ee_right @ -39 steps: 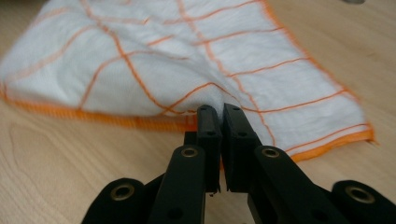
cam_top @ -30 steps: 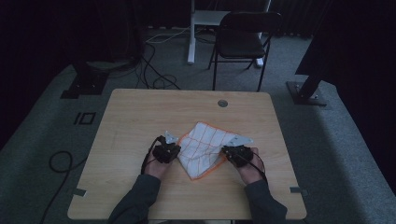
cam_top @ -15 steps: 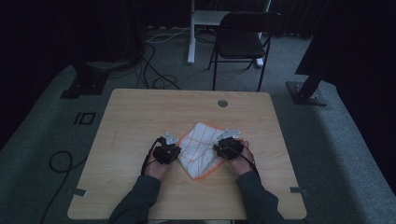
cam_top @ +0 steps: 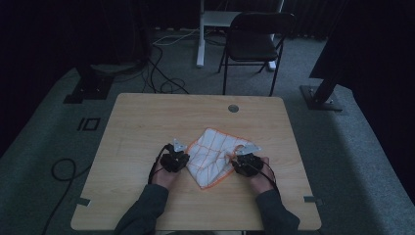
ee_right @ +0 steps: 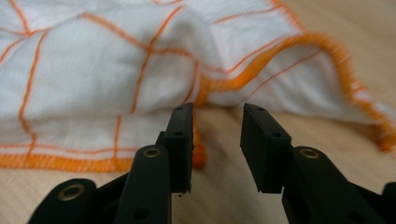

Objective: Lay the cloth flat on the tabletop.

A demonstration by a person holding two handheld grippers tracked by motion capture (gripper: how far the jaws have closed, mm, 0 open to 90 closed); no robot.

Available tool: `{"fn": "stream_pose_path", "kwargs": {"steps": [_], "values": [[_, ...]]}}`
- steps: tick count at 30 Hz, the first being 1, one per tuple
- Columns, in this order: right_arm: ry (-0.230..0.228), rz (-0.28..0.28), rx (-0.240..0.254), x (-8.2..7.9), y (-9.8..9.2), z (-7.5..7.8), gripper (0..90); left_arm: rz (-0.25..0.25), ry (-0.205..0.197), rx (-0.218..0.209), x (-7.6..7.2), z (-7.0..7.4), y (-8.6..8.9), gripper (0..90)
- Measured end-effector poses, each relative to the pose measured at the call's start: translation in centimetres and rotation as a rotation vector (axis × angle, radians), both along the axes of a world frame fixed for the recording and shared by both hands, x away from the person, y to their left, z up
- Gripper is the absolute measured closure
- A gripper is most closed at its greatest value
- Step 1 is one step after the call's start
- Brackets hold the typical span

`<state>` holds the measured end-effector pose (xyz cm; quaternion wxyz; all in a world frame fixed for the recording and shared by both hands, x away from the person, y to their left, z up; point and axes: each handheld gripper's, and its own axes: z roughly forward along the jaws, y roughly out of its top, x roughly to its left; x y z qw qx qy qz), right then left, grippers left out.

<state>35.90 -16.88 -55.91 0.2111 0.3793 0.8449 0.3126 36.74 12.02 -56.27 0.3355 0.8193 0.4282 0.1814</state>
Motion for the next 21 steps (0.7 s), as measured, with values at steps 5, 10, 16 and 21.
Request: {"fn": "stream_pose_path", "kwargs": {"steps": [5, 10, 16, 21], "values": [[0.025, 0.006, 0.031, -0.1, 0.2, -0.6, 66.6, 0.0, 0.001, 0.002, 0.0, 0.0, 0.0, 85.8], [0.028, 0.02, 0.021, -0.2, 0.5, -0.9, 71.2, 0.001, -0.001, -0.002, 0.0, 0.0, 0.0, 85.9], [0.048, 0.025, 0.024, -0.5, 0.5, -0.8, 84.8, 0.005, -0.002, -0.005, -0.1, -0.1, 0.1, 85.9], [0.06, 0.006, 0.009, -1.5, -0.4, -0.7, 85.6, 0.006, -0.002, -0.009, -0.2, -0.1, 0.2, 85.9]]}}
